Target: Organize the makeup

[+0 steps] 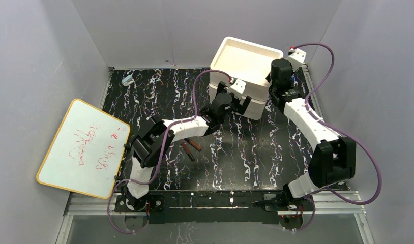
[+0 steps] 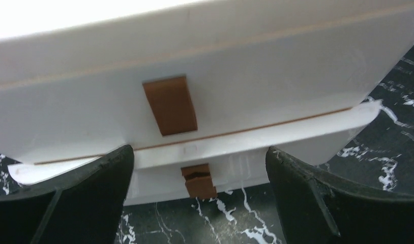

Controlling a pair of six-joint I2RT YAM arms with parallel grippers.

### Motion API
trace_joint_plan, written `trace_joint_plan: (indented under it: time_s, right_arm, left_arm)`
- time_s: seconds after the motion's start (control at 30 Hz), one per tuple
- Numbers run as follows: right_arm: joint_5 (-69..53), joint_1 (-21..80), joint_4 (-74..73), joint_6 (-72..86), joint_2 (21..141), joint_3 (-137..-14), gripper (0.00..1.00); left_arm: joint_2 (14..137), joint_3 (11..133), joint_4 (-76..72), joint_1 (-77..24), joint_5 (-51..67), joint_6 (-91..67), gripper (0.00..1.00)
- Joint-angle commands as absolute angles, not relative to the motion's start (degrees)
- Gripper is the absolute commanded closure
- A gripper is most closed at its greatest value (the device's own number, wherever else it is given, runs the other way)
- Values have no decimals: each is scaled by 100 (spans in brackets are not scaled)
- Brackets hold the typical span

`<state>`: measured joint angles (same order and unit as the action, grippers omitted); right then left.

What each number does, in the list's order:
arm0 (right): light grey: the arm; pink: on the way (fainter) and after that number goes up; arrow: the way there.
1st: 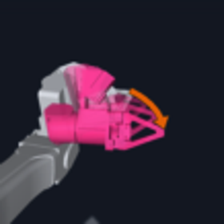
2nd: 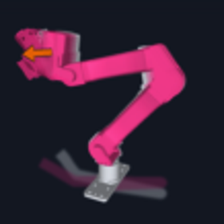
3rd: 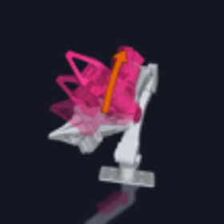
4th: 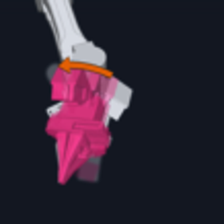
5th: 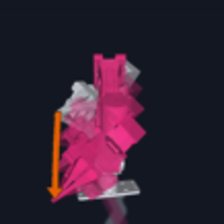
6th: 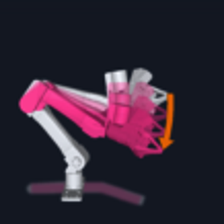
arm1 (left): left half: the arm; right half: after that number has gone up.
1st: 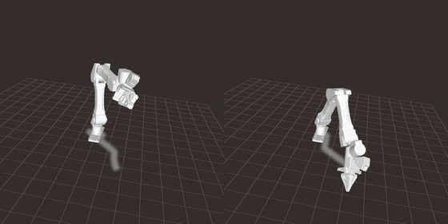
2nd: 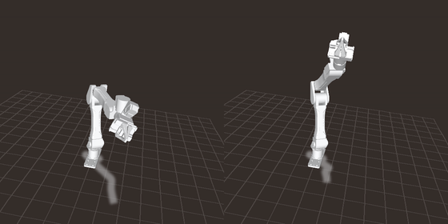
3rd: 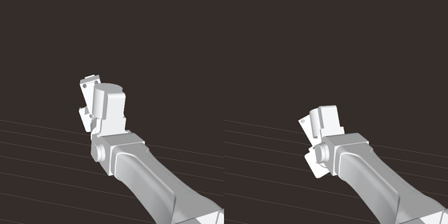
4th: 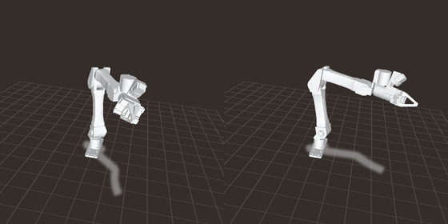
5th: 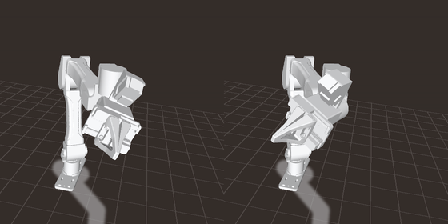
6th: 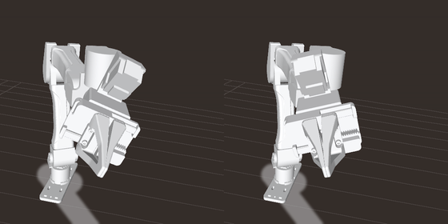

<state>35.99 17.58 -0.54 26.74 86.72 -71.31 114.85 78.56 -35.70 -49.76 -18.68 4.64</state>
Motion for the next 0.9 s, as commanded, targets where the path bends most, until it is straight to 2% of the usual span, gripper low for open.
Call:
trace_joint_plan:
  time_s: [0.0,0.3,0.5,0.87]
  right_arm:
    - [2399,2055,-2648,2594,9193,-6533,99]
    - [2350,2073,-2646,2541,9246,-6574,99]
    - [2330,2073,-2602,2527,9245,-6506,99]
    - [2209,2138,-2573,2530,9308,-6517,99]
  left_arm:
    - [11548,7553,-3956,-4904,-1996,279,2]
    - [11929,7690,-4391,-4902,-2188,191,2]
    - [11652,7180,-5111,-4904,-2291,119,2]
    - [12272,7764,-5322,-4896,-2144,170,2]
